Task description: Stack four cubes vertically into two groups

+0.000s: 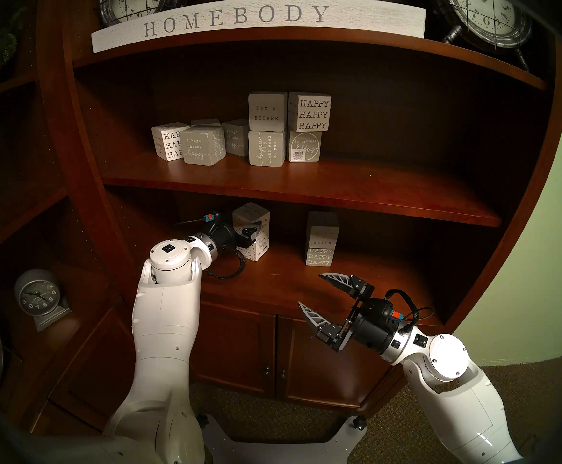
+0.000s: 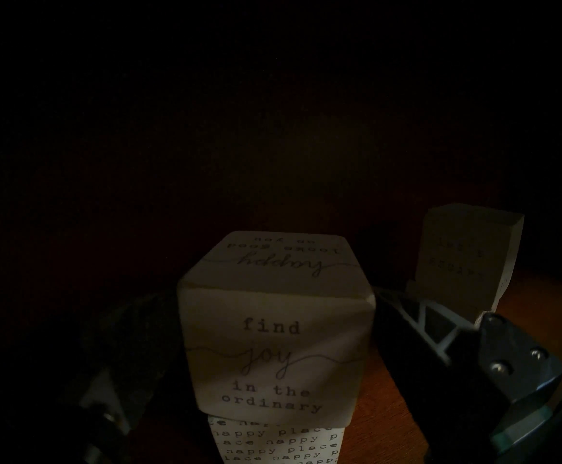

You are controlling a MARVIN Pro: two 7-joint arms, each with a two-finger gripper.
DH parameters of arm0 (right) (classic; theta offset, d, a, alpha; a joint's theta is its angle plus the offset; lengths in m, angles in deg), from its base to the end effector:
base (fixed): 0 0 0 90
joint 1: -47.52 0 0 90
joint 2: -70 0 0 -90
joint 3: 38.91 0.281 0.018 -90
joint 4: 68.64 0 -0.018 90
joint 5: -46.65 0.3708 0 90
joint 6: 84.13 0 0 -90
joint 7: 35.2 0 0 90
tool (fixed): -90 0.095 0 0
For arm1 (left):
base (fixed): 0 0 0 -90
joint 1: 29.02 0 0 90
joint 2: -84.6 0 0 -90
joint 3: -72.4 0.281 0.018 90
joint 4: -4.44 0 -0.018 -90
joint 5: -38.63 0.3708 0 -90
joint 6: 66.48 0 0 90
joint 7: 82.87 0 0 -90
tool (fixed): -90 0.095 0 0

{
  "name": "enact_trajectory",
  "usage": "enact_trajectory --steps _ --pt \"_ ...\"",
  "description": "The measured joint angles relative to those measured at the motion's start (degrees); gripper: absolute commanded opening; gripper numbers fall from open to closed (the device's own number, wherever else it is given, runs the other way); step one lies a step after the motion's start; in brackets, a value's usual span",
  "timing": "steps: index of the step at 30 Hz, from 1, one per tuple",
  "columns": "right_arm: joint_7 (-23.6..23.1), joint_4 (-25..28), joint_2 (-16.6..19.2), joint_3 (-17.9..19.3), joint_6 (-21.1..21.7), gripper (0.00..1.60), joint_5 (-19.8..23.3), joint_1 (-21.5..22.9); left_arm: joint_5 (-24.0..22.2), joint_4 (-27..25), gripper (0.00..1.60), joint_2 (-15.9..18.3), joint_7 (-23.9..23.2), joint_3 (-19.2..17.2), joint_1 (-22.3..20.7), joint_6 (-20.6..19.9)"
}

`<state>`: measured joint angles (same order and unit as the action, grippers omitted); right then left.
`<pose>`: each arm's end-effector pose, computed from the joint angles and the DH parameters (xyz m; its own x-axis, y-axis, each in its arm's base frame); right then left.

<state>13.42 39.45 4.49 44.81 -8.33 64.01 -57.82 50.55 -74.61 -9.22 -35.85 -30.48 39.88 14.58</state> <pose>0.3652 0.0394 -0.2645 -0.2372 0.0196 0.9713 0.7930 -0.5736 0.2053 0.5609 0.0117 -0.2202 0.0149 -0.0624 0.9979 -0.5062 -0.8612 -0.0463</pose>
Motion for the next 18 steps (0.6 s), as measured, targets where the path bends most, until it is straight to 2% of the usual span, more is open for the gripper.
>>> enact_trajectory --steps 4,7,18 --pt "-0.01 0.00 -0.01 0.01 0.00 1.60 -0.01 0.00 -0.03 0.04 1.47 -0.07 -0.31 -0.15 -0.02 0.00" --pt "-0.01 0.00 -0.02 0.01 0.00 1.60 -0.01 0.00 -0.04 0.09 1.60 -0.14 -0.54 -0.16 -0.04 0.00" --pt "-0.03 0.00 -0.04 0.03 0.00 1.60 -0.03 0.00 -0.08 0.03 1.60 -0.39 -1.16 0.13 -0.24 0.05"
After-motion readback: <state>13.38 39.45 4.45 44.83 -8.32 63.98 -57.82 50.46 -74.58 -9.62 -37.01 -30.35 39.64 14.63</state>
